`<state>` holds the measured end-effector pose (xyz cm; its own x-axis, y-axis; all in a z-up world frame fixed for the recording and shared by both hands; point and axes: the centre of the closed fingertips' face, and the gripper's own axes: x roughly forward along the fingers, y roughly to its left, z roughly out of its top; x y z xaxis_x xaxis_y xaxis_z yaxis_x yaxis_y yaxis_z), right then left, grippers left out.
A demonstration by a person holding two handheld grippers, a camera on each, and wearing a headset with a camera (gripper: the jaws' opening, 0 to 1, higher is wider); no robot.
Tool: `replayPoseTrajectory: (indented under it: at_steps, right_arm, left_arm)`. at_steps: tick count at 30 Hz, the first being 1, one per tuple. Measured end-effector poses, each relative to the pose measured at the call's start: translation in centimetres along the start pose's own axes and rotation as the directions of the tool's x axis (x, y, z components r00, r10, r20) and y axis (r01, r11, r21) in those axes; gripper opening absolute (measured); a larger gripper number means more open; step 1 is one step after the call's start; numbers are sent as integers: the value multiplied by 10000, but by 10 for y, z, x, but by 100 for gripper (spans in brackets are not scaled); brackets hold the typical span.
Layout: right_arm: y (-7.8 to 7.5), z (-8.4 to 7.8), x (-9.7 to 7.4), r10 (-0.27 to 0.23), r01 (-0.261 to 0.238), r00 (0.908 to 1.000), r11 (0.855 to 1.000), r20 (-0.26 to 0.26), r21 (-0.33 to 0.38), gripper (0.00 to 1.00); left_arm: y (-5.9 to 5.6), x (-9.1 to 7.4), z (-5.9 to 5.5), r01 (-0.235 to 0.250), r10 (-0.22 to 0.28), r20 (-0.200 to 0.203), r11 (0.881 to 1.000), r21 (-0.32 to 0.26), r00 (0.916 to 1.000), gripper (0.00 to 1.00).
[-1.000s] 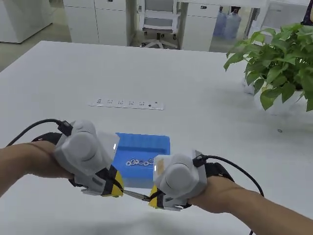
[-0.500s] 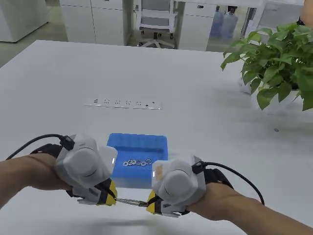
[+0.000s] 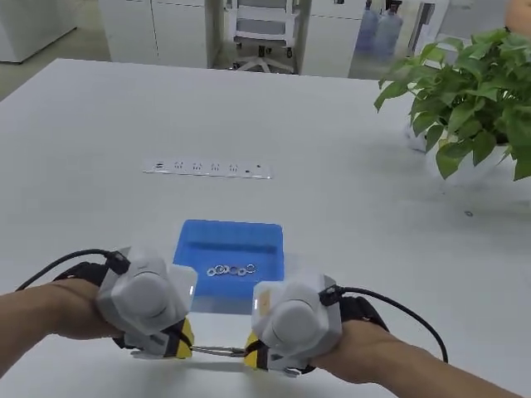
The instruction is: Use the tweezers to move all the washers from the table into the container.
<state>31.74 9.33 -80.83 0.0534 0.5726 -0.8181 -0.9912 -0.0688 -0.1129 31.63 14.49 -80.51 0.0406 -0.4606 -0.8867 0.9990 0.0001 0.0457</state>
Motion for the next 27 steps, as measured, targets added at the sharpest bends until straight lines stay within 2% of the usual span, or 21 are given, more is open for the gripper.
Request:
replayPoseTrajectory:
  at_steps: [12,18,27]
  right_arm:
    - [-1,-3,8,81,-80,10000,9996,-36,274,8]
    - [0,-6,6,173,-169,9998,9990,-110,407,9]
    - [0,-6,6,284,-273,9994,9984,-219,497,11]
  left_arm:
    - [-1,8,-6,134,-135,-67,9999,-62,9999,6]
    - [-3,10,-3,184,-182,136,9997,-184,9997,6]
    - [-3,10,-2,157,-152,198,9996,-238,9997,6]
